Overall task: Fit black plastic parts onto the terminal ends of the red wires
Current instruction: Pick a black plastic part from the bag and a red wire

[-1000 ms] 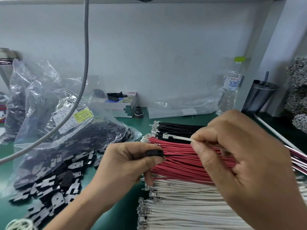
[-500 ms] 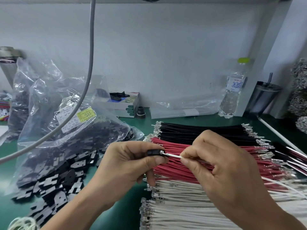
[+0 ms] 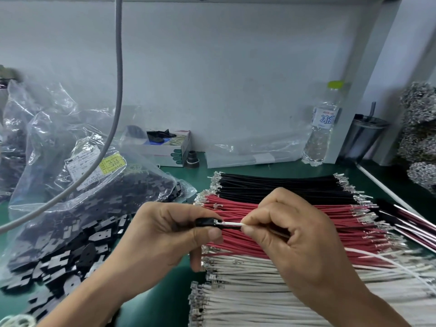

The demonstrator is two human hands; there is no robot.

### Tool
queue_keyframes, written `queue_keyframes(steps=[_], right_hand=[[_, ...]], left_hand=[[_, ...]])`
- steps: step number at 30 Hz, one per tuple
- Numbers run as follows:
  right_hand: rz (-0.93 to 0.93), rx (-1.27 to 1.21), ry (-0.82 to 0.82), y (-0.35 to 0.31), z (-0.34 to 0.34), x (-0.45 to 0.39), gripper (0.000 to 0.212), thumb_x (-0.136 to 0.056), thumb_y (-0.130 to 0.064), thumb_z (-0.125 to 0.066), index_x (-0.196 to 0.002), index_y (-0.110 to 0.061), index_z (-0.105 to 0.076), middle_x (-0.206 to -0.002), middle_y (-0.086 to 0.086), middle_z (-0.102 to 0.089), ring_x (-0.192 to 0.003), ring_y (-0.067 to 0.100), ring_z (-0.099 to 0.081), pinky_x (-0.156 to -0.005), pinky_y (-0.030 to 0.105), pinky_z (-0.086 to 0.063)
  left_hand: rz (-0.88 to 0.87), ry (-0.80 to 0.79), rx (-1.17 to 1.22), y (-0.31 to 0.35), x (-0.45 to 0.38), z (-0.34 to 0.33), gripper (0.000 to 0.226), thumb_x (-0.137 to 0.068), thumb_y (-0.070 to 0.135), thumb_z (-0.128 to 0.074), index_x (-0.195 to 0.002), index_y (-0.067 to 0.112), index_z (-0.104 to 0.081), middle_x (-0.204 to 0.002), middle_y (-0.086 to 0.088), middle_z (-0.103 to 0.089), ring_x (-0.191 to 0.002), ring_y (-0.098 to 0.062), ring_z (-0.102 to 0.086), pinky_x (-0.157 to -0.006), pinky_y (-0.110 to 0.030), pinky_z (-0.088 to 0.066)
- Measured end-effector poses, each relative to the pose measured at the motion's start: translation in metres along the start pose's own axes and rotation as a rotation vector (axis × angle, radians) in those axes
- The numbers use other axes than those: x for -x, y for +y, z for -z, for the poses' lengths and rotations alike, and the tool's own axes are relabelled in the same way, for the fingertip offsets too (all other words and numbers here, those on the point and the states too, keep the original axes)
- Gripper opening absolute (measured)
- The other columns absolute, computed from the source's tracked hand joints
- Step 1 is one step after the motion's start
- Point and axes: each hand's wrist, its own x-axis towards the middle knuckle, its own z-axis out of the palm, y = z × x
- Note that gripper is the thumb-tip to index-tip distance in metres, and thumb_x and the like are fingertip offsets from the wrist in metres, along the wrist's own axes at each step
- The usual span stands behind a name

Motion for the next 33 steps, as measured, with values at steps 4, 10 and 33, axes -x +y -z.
queue_keyframes(steps=[4,10,33], right_hand=[[-0.038,-0.018,-0.045,0.001,0.000,0.003,0.006,-0.085,-0.025,-0.071,-0.080,-0.023,-0.073,-0.082,-0.016,-0.057,-0.077,0.010,-0.062,-0.062,0.023,-0.049],[-0.070,-0.053,-0.054,0.003,0.005,-0.001,0.006,-0.085,-0.028,-0.071,-0.079,-0.027,-0.072,-0.081,-0.012,-0.060,-0.079,0.013,-0.062,-0.064,0.016,-0.045],[0.020,0.014,-0.015,-0.002,-0.005,0.004,0.007,-0.086,-0.022,-0.072,-0.081,-0.019,-0.074,-0.081,-0.015,-0.058,-0.075,0.007,-0.059,-0.064,0.015,-0.044]], left_hand=[[-0.018,0.023,-0.103,0.000,0.001,-0.001,0.015,-0.071,0.018,-0.083,-0.086,0.024,-0.085,-0.065,-0.009,-0.074,-0.042,-0.019,-0.064,-0.047,-0.013,-0.046],[-0.039,0.022,-0.110,0.001,0.001,-0.003,0.015,-0.073,0.021,-0.084,-0.087,0.025,-0.084,-0.063,-0.007,-0.073,-0.044,-0.018,-0.065,-0.048,-0.014,-0.046],[-0.058,-0.037,-0.064,-0.007,0.002,-0.013,0.012,-0.079,0.019,-0.085,-0.091,0.020,-0.084,-0.079,-0.015,-0.077,-0.038,-0.024,-0.060,-0.044,-0.029,-0.052]])
